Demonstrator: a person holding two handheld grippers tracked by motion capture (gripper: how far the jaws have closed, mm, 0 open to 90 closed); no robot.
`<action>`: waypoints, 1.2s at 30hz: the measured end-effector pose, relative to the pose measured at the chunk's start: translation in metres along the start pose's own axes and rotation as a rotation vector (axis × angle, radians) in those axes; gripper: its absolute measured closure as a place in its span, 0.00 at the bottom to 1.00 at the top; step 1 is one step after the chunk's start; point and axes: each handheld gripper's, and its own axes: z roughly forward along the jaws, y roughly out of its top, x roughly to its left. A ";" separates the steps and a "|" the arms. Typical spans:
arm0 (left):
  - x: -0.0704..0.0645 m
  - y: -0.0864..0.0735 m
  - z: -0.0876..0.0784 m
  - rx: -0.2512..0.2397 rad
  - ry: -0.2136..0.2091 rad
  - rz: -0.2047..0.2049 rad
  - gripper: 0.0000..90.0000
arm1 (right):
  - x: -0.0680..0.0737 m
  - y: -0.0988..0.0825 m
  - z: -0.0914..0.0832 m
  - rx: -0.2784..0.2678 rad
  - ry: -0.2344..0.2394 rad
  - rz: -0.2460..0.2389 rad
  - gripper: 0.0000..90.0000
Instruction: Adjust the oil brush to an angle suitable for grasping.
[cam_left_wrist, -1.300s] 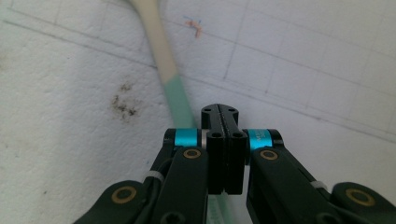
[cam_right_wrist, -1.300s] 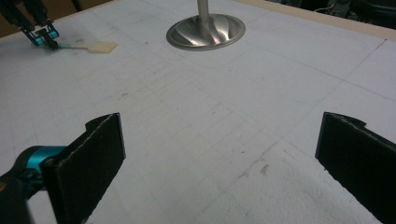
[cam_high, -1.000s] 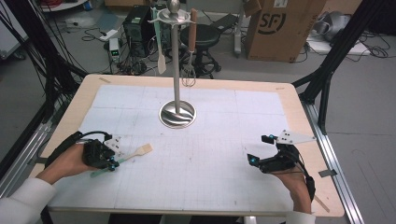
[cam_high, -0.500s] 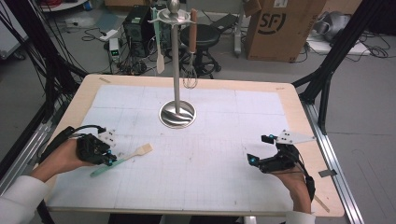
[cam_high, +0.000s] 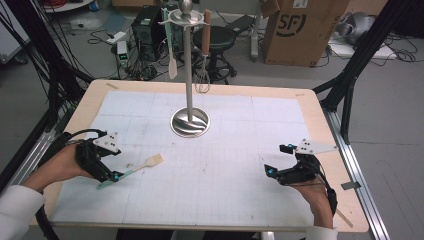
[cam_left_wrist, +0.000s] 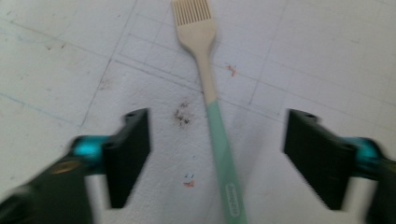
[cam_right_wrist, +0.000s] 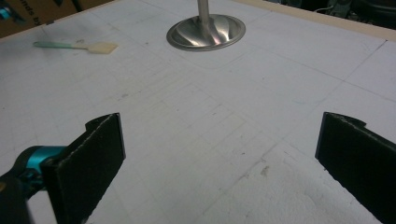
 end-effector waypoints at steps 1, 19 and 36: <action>0.001 0.001 0.000 0.013 -0.002 0.015 0.10 | 0.000 0.000 0.000 0.001 0.000 0.002 0.00; 0.003 0.005 0.028 0.140 -0.020 0.006 0.08 | 0.001 0.000 0.001 0.004 0.003 -0.001 0.00; 0.002 -0.007 0.041 0.220 -0.043 -0.034 0.38 | 0.001 0.000 0.000 0.004 0.002 -0.003 0.00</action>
